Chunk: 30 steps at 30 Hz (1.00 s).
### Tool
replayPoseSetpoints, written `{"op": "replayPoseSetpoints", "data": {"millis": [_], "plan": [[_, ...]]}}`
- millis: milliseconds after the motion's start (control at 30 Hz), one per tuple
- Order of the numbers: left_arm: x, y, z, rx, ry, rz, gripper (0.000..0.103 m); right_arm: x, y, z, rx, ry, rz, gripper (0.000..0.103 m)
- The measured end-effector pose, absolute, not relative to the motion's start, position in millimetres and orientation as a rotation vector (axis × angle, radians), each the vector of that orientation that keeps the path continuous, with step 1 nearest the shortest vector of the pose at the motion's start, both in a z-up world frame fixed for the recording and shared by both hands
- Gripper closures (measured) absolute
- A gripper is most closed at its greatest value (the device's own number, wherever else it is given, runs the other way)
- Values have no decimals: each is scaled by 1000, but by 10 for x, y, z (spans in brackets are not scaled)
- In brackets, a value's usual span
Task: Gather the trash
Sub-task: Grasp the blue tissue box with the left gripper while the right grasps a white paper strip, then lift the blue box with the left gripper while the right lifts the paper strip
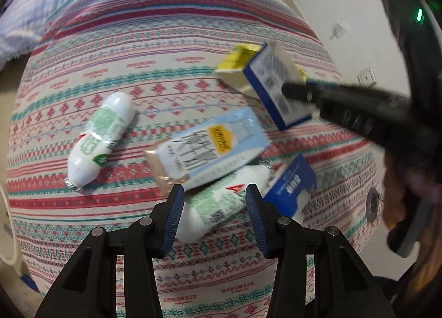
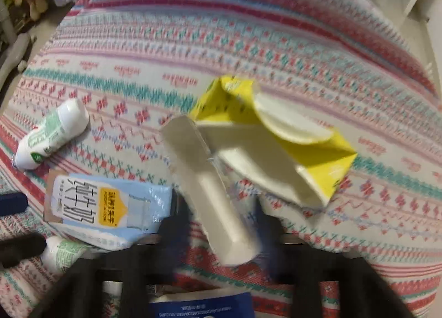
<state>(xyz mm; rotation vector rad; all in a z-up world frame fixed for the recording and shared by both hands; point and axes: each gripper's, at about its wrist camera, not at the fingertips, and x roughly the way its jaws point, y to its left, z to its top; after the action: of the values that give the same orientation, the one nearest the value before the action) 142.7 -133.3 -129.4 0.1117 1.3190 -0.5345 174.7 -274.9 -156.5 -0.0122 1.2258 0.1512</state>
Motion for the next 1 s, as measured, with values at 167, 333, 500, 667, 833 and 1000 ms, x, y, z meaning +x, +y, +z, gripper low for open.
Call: {"op": "replayPoseSetpoints", "data": {"millis": [167,333,500,667,833,1000], "plan": [[1218,-1647,-1364,158,1325,-639,54,1660,-2918,-1220,80,1166,119,86],[1032,-2043,-1482,264,1277,-701,54,1507,-3108,-988,148,1125,80,87],[937,-2392,-1618,434,1200,-711,33,1244,-3458,-656,270,1022,-31,87],[877,-2565,-1842,576,1180,-687,34,1078,-3666,-485,328,952,-78,87],[1019,-2455,-1838,494,1221,-690,57,1047,-3740,-484,343,949,-73,87],[1072,-2288,-1674,396,1237,-718,58,1053,-3762,-464,368,928,-67,87]]}}
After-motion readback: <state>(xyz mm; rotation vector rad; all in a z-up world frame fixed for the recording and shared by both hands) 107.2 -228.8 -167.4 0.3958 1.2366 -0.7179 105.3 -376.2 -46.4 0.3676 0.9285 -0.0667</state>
